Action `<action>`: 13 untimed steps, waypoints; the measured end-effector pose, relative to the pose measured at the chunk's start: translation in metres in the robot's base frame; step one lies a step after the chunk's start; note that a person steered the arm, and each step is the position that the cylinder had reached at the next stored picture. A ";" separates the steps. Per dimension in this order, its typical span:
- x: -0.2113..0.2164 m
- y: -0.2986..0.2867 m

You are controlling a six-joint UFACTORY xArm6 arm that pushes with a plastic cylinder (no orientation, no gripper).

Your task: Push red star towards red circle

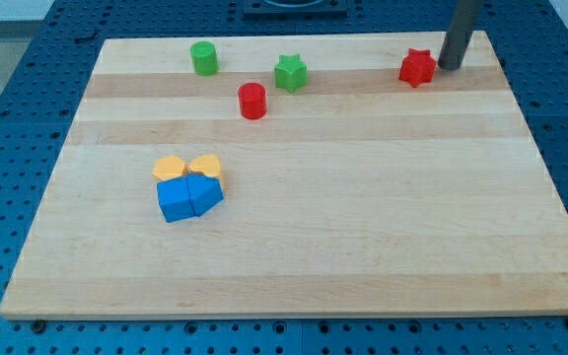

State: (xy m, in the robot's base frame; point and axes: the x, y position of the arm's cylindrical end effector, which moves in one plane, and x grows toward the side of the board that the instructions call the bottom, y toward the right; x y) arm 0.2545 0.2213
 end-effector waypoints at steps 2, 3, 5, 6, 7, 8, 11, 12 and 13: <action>0.008 -0.050; 0.042 -0.091; 0.047 -0.089; 0.047 -0.053; 0.039 -0.026; 0.042 0.006; 0.088 -0.101; 0.088 -0.176; 0.088 -0.232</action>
